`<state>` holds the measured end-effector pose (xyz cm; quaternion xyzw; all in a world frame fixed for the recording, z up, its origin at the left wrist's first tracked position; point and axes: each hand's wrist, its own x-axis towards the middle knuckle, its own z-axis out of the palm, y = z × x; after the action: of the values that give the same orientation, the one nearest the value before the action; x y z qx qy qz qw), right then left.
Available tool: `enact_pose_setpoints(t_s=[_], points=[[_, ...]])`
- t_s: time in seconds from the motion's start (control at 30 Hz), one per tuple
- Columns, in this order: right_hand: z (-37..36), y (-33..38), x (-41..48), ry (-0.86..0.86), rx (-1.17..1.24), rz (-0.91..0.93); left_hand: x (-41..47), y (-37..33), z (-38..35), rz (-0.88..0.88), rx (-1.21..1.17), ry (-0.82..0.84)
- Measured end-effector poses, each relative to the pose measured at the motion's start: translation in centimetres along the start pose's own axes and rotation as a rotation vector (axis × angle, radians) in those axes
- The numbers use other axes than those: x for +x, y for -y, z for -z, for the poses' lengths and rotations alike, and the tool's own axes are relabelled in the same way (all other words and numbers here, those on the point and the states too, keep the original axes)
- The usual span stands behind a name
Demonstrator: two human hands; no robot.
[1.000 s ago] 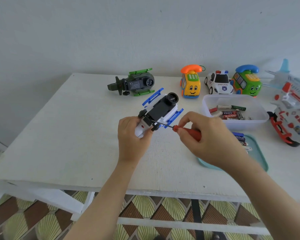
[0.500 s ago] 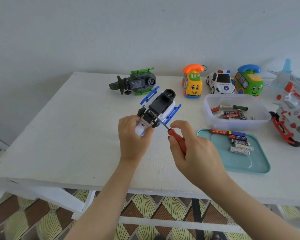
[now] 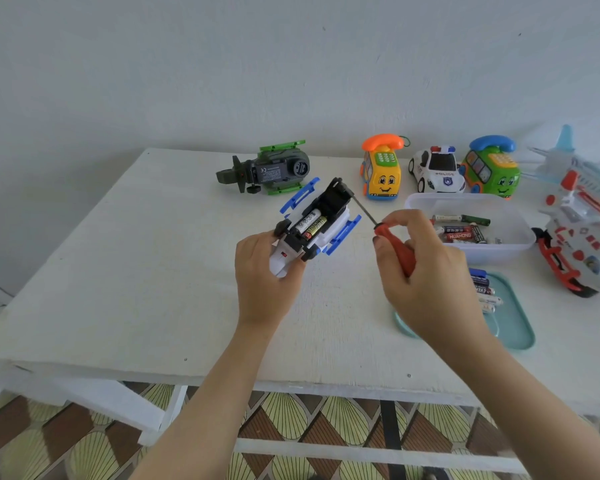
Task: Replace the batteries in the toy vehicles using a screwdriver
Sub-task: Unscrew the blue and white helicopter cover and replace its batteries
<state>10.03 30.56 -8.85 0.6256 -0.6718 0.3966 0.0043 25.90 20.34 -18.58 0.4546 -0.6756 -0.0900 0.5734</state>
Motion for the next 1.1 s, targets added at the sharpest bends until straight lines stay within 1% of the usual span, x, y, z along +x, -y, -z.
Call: enact_pose_setpoints(t_s=[0.27,0.4,0.57,0.73,0.9,1.03,1.1], points=[[0.1,-1.7,1.2,-0.027,0.050,-0.109,0.0,0.1,0.1,-0.062,0.000,0.036],[-0.2,-2.2,1.1,-0.003,0.061,-0.150,0.0,0.1,0.1,-0.070,-0.001,0.051],[-0.1,-2.6,0.5,-0.038,0.145,-0.190,0.0,-0.1,0.2,-0.067,-0.023,0.048],[0.3,-3.3,-0.5,-0.144,0.207,-0.167,-0.2,-0.9,0.6,-0.126,-0.054,0.081],[1.3,-4.2,-1.9,-0.173,0.241,-0.050,-0.6,-0.5,0.2,-0.183,0.021,0.165],[1.9,-5.1,-2.0,-0.149,0.224,-0.009,-0.7,-0.7,0.0,-0.252,0.047,0.192],[2.0,-5.6,-1.7,-0.100,0.226,-0.023,-0.4,-0.8,0.0,-0.267,0.054,0.190]])
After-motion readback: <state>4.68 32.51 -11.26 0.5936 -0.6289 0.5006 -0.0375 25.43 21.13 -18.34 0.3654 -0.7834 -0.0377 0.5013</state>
